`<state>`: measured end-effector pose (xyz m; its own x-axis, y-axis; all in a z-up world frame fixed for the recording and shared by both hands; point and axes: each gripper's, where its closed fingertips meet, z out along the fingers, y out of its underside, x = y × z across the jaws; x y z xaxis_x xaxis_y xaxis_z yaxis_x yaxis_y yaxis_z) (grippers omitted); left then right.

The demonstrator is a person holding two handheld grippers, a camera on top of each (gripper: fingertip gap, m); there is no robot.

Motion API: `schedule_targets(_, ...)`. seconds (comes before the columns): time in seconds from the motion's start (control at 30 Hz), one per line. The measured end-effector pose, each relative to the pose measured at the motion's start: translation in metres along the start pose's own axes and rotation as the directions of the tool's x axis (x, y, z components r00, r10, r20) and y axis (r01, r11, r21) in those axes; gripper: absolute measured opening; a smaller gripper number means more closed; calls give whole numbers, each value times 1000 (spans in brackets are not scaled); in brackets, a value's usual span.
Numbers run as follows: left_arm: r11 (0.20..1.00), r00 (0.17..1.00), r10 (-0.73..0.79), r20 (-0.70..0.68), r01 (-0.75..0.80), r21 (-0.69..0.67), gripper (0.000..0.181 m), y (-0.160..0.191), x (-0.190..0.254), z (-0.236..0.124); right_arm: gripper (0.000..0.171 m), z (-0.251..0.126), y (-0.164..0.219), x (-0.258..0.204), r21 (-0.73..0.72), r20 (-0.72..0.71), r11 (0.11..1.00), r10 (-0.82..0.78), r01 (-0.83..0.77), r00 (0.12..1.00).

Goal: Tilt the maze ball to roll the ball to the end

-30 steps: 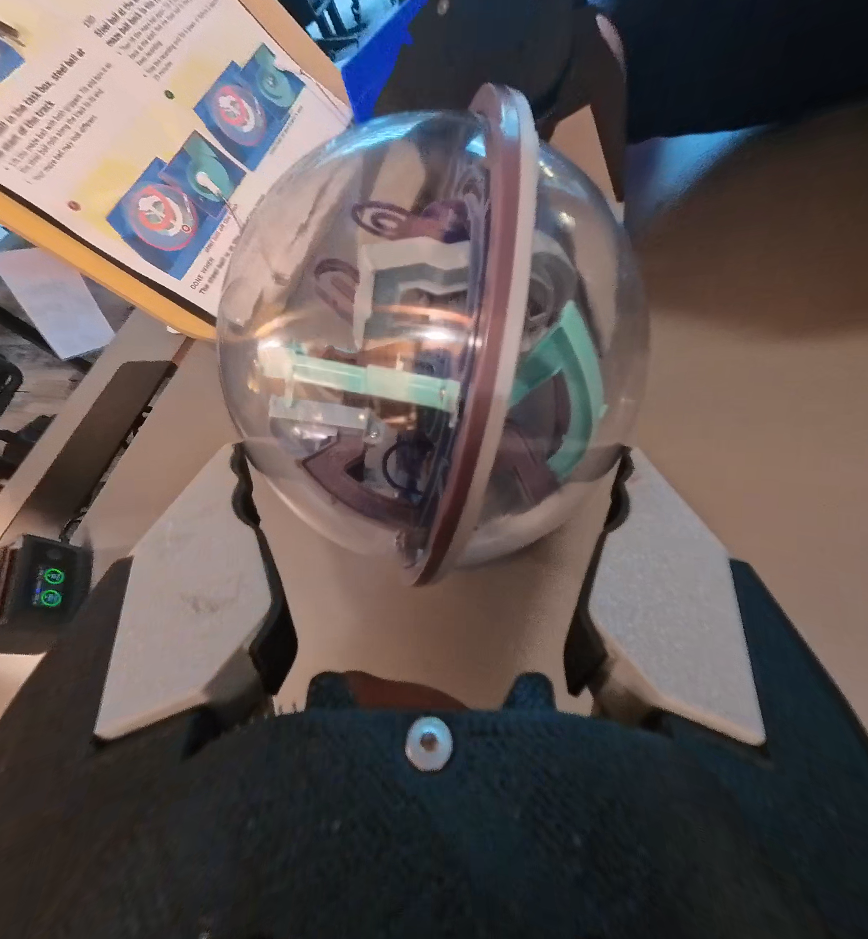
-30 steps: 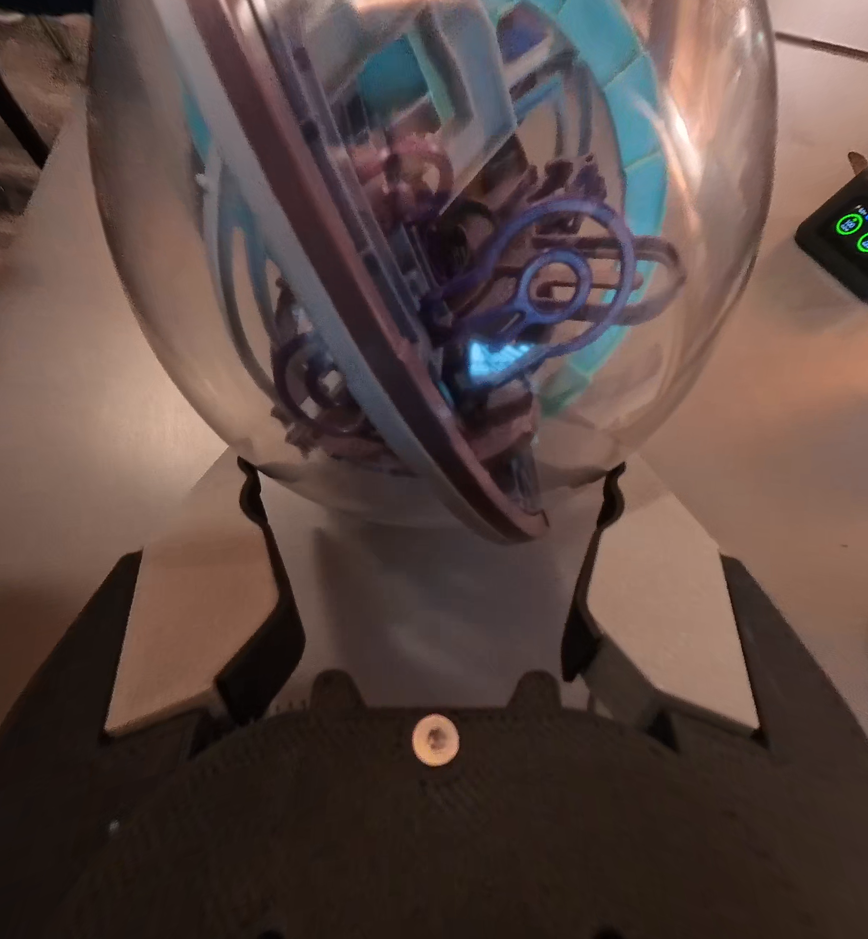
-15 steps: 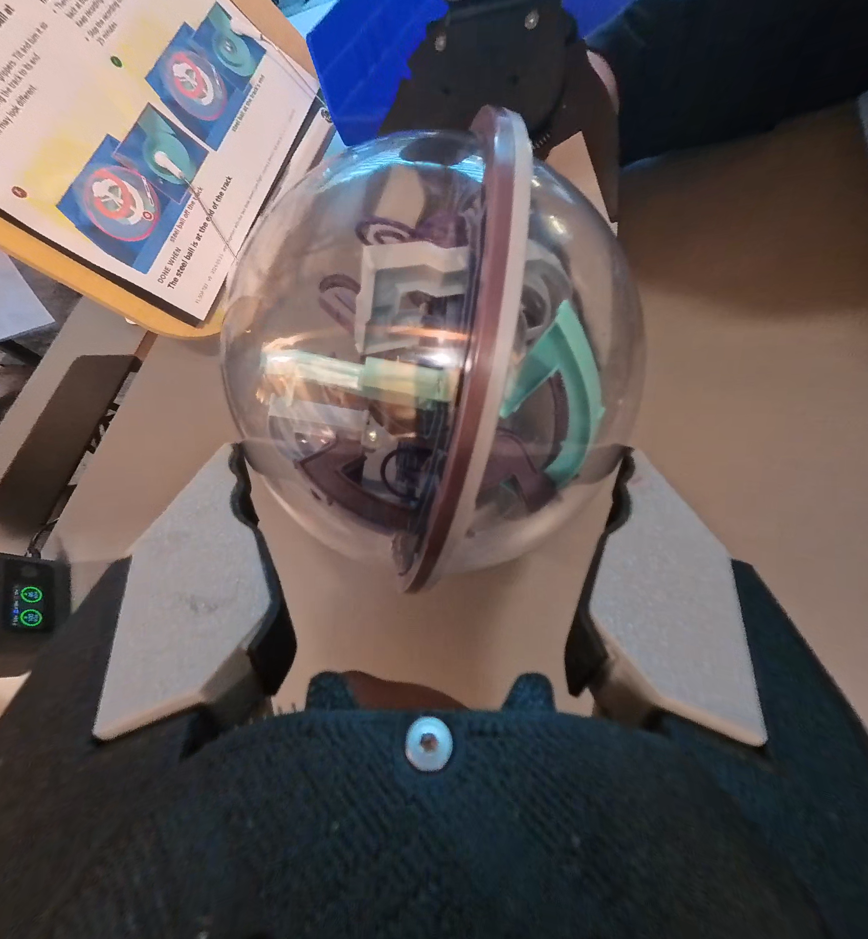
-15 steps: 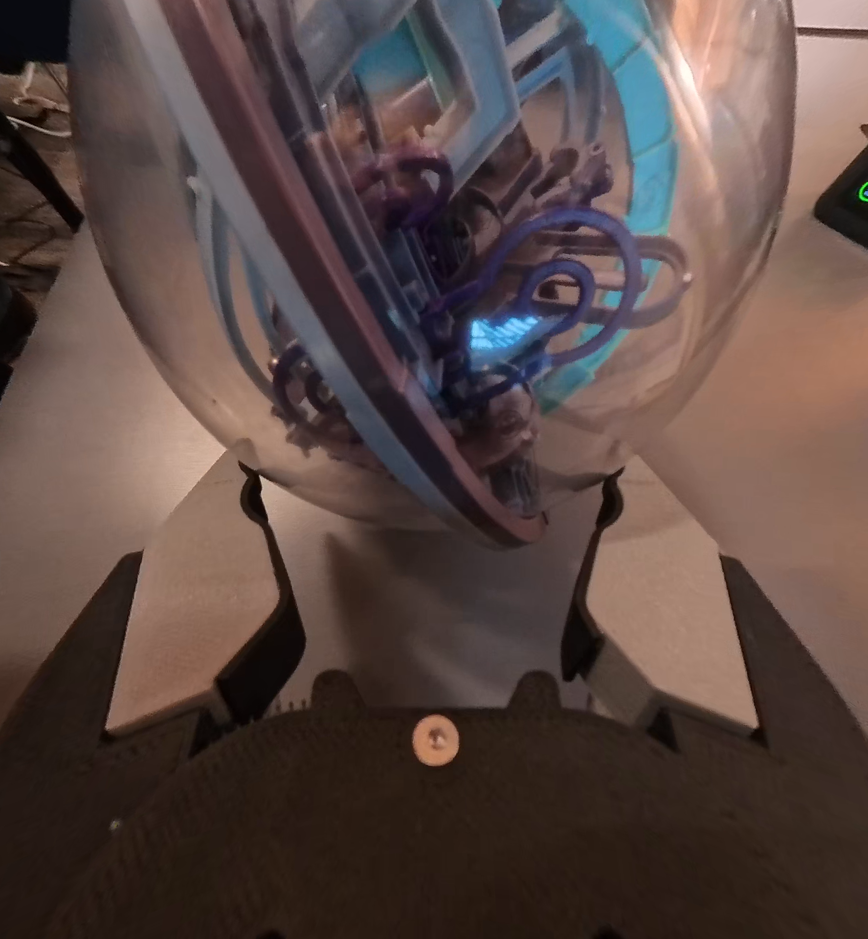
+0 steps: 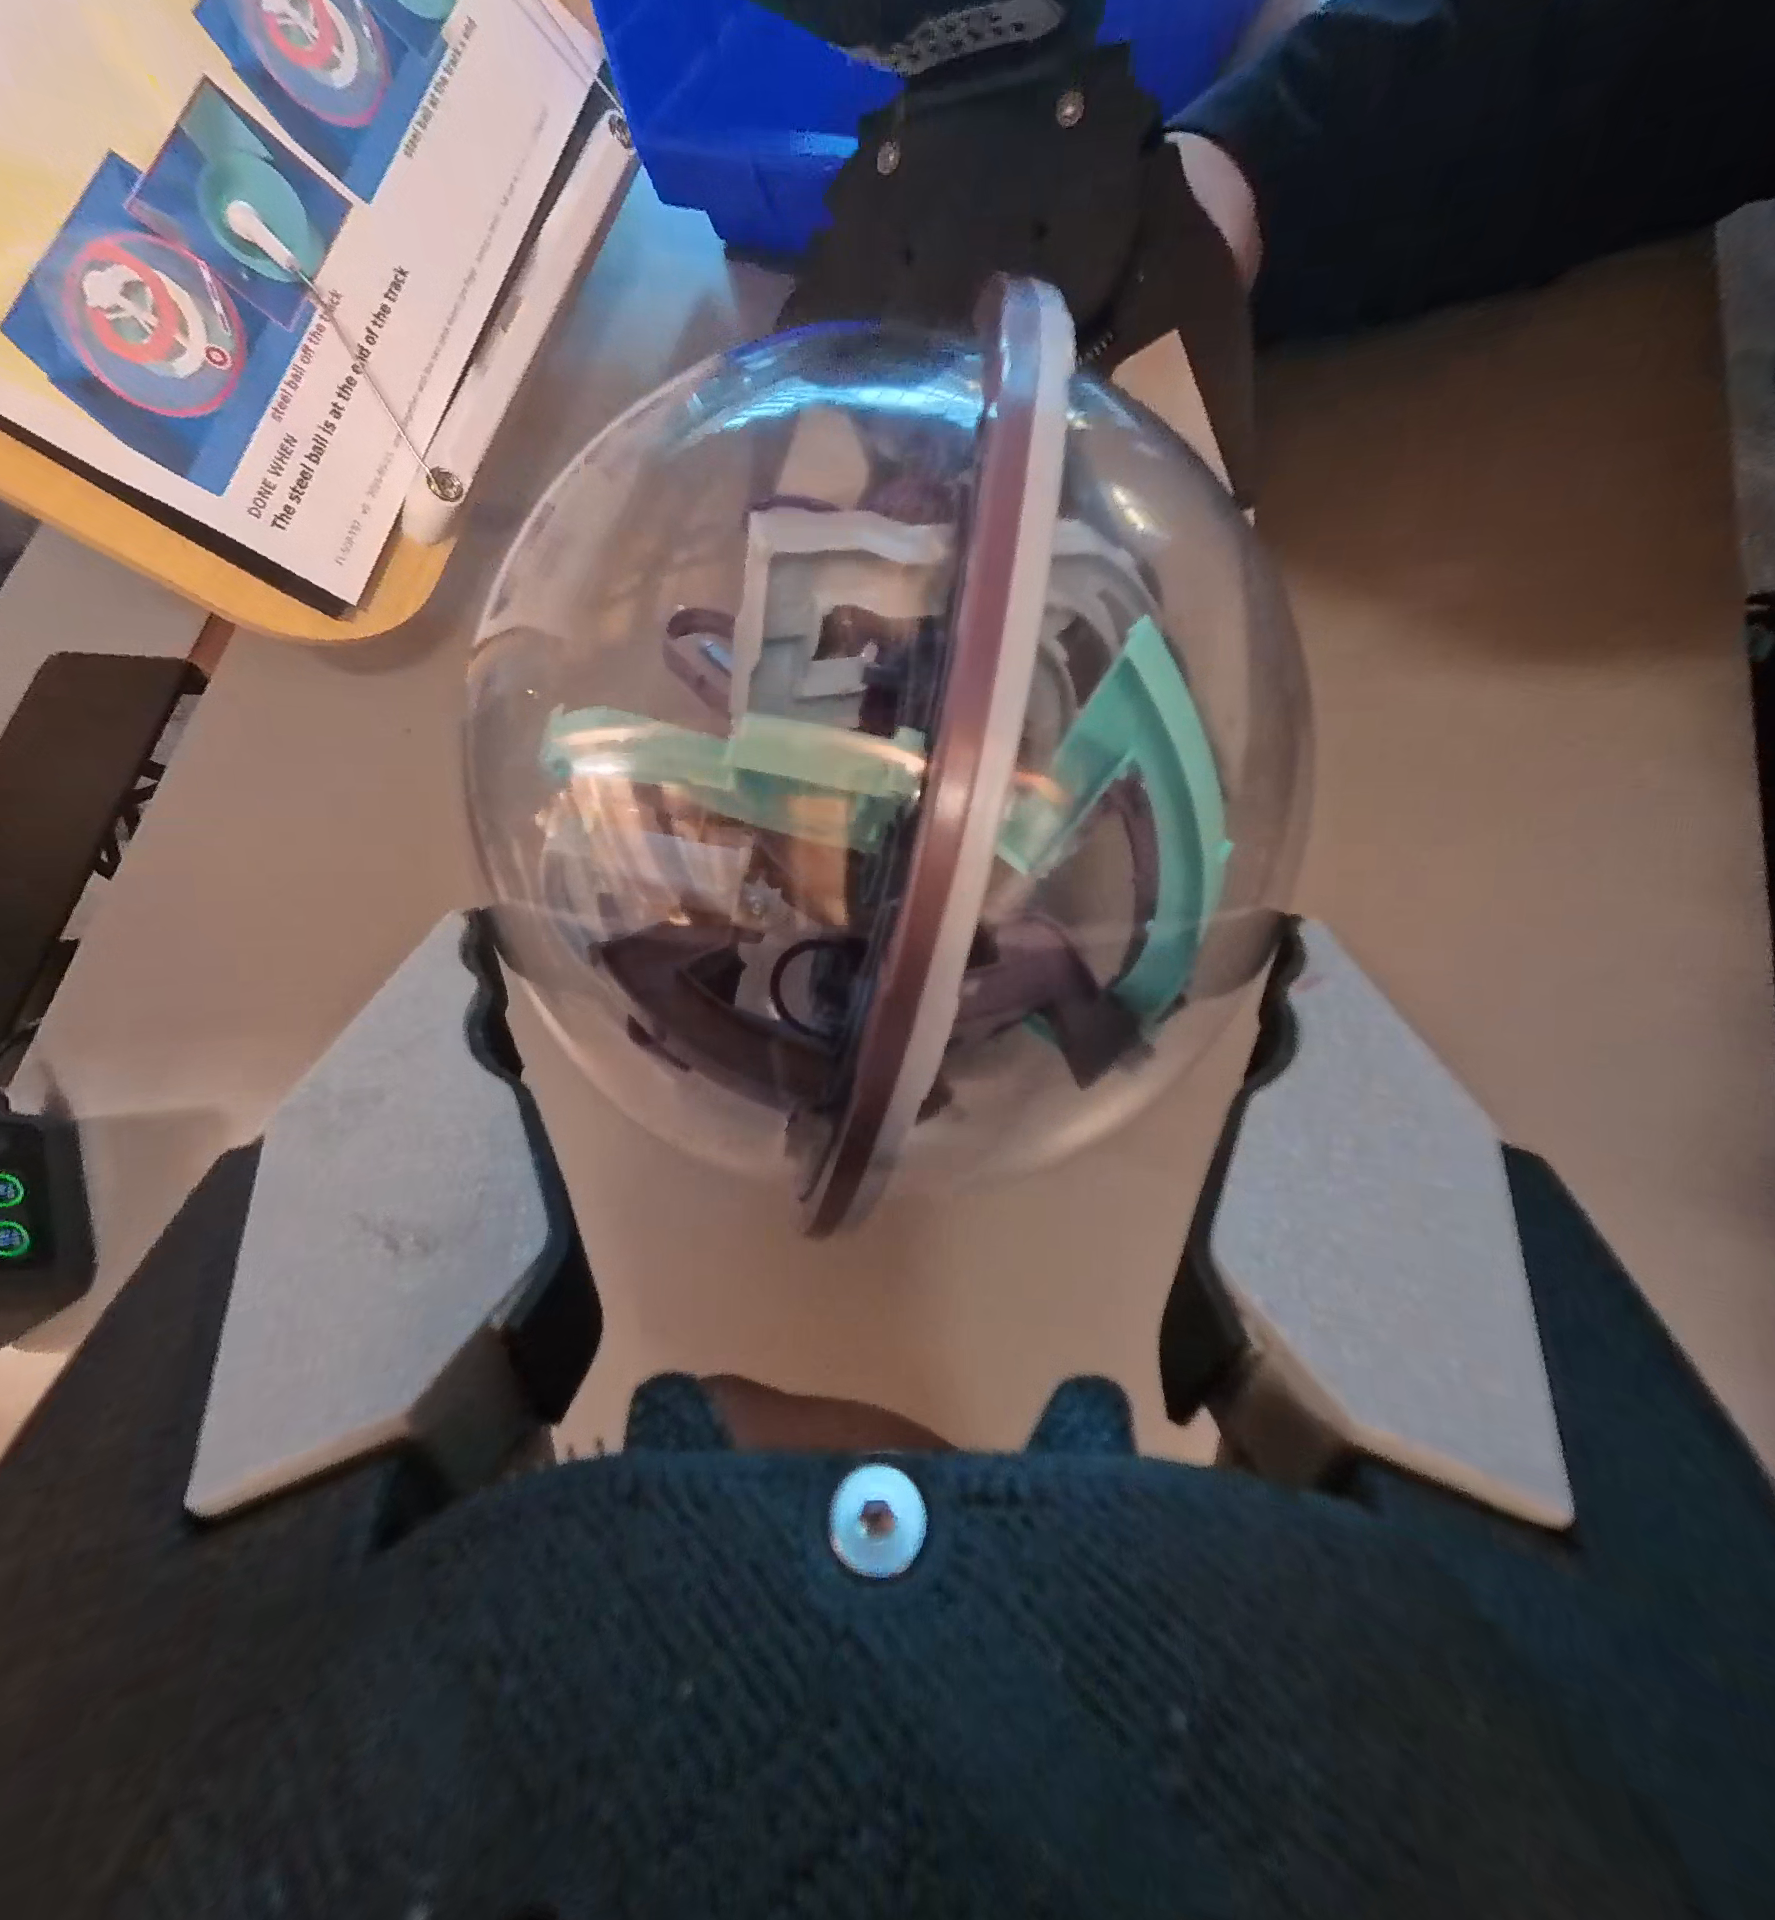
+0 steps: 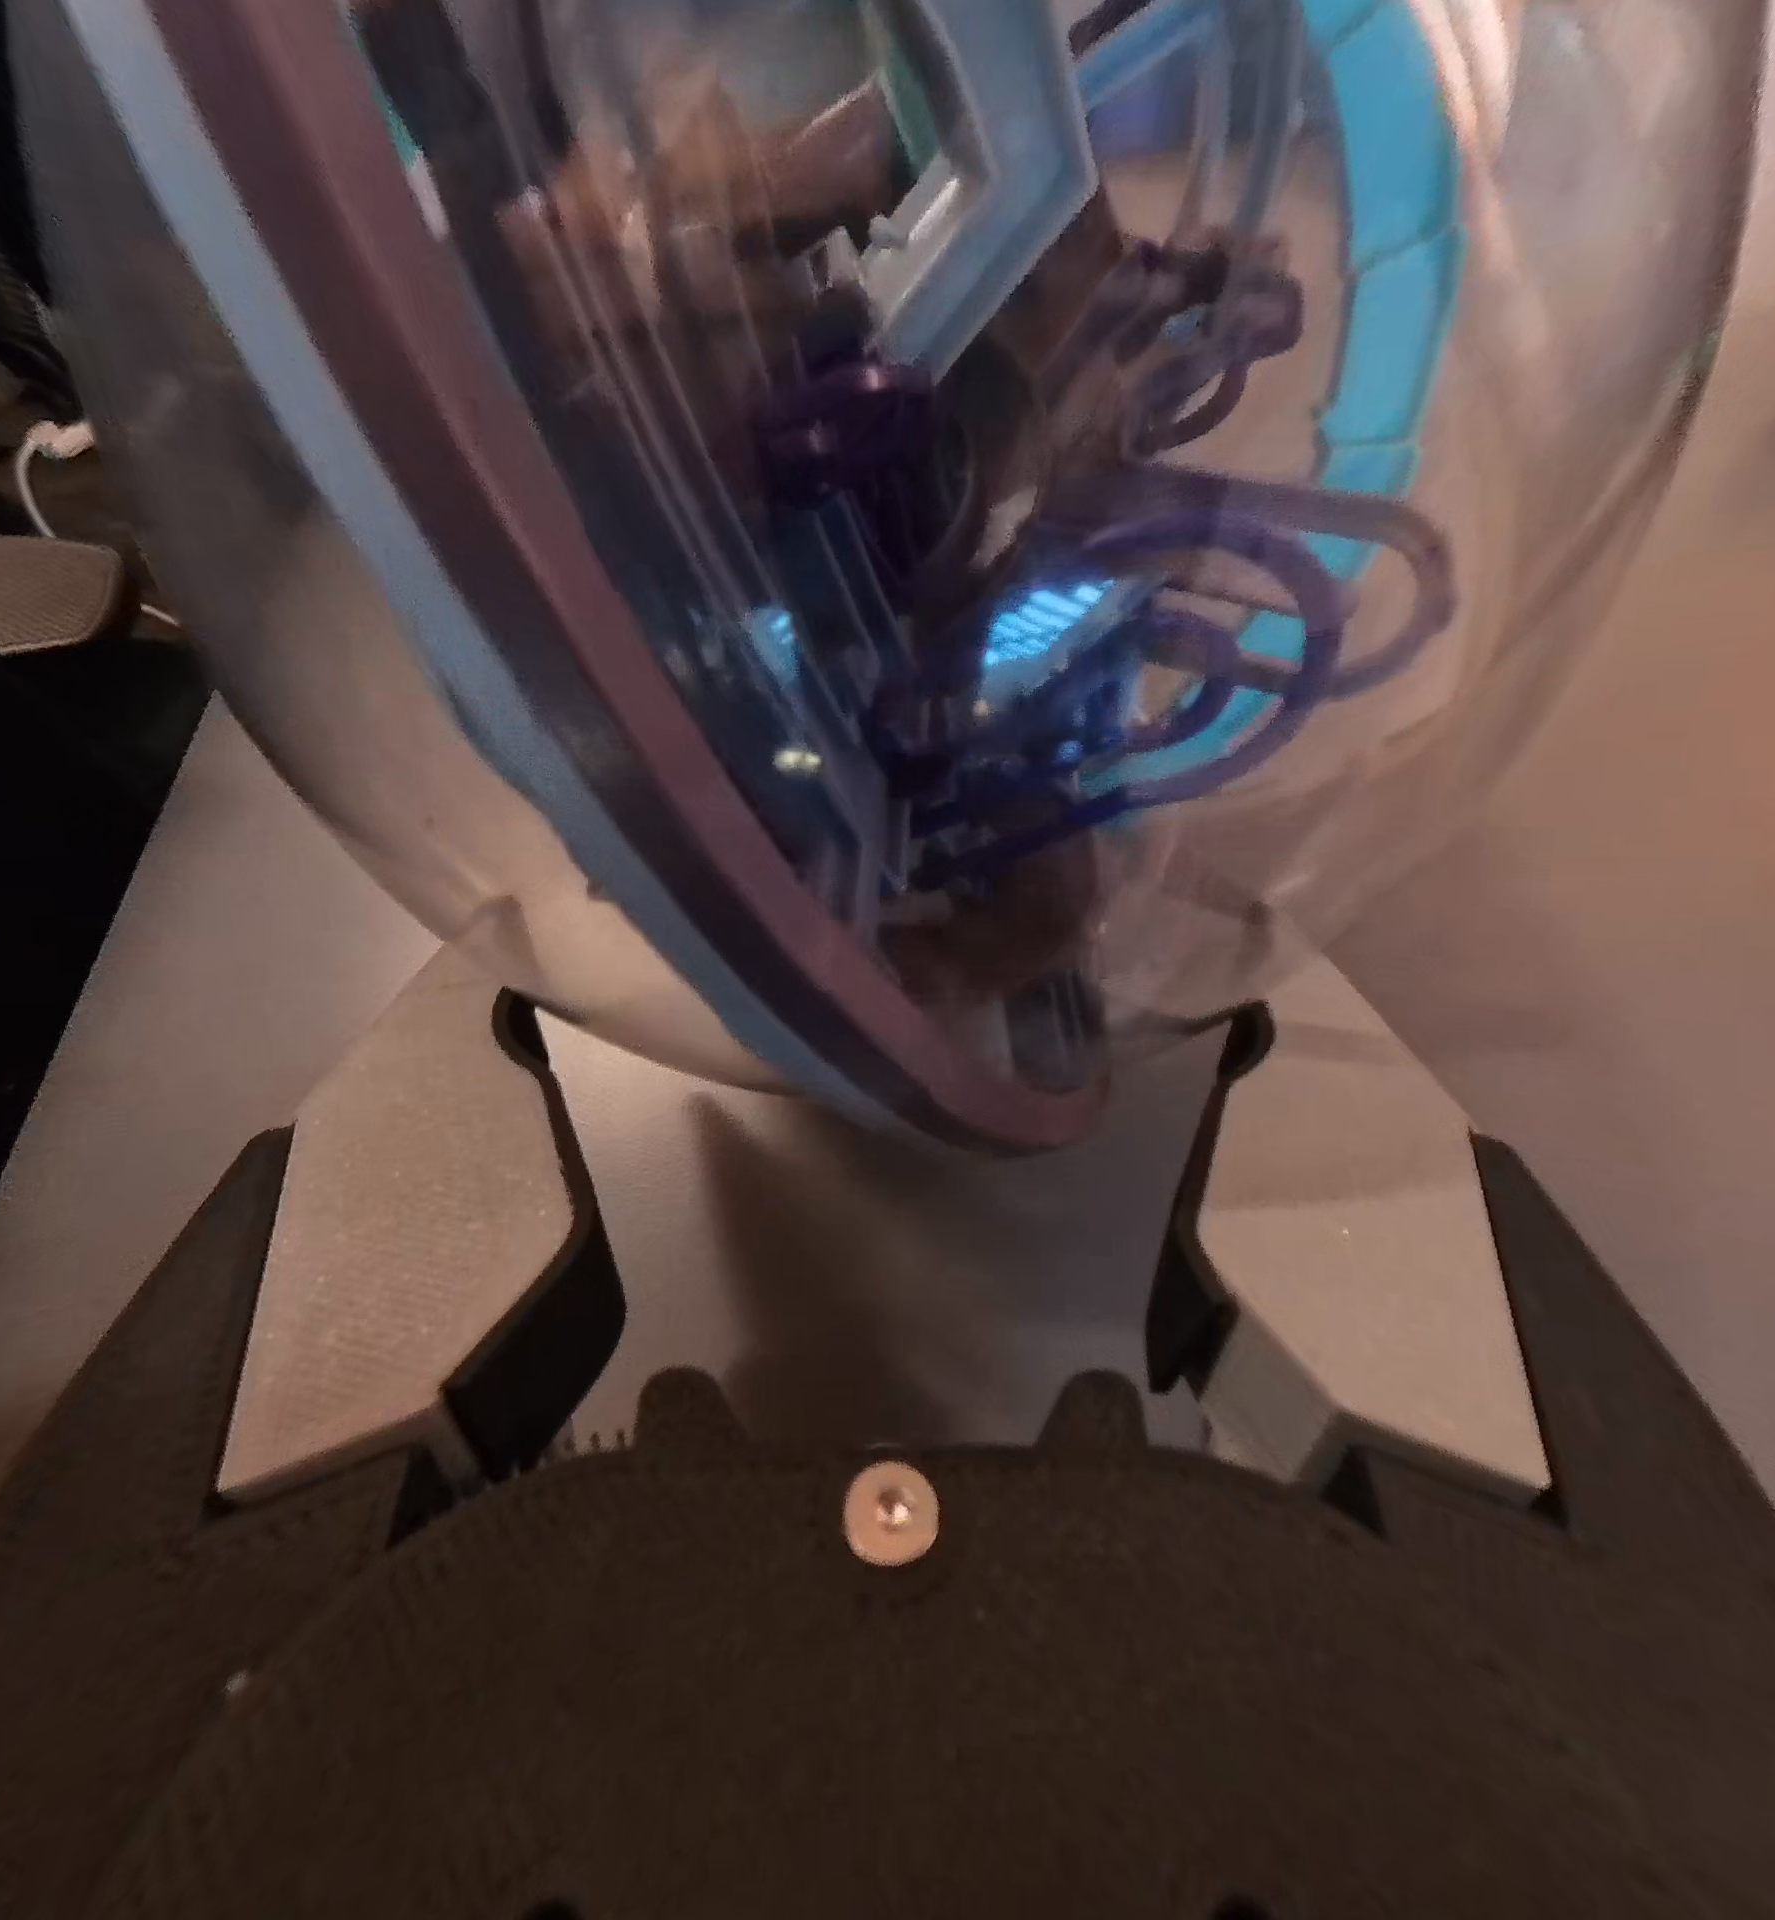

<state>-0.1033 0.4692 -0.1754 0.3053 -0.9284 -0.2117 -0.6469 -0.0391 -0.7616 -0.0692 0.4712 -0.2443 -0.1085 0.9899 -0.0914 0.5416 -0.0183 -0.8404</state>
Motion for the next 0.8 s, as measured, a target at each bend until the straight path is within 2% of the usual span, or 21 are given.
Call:
schedule_targets(0.3, 999, 999, 17, -39, -19, -37, 141, 2, -4, 2, 130, 1, 1, 3, -5, -28, 1000, 18, -18, 999)
schedule_targets(0.5, 1000, 999, 6, -46, -7, -7, 139, 2, -2, 0, 129, -8, 9, 16, -75, -144, 994, -84, 74, 986)
schedule_targets(0.7, 999, 998, 21, -66, -23, -30, 138, 2, -3, 1, 134, -38, -35, 3, 45, -155, 975, -210, 220, 965)
schedule_targets(0.8, 999, 997, 27, -74, -30, -33, 138, 0, -3, 3, 140, -37, -46, 3, 1, -224, 956, -287, 295, 931)
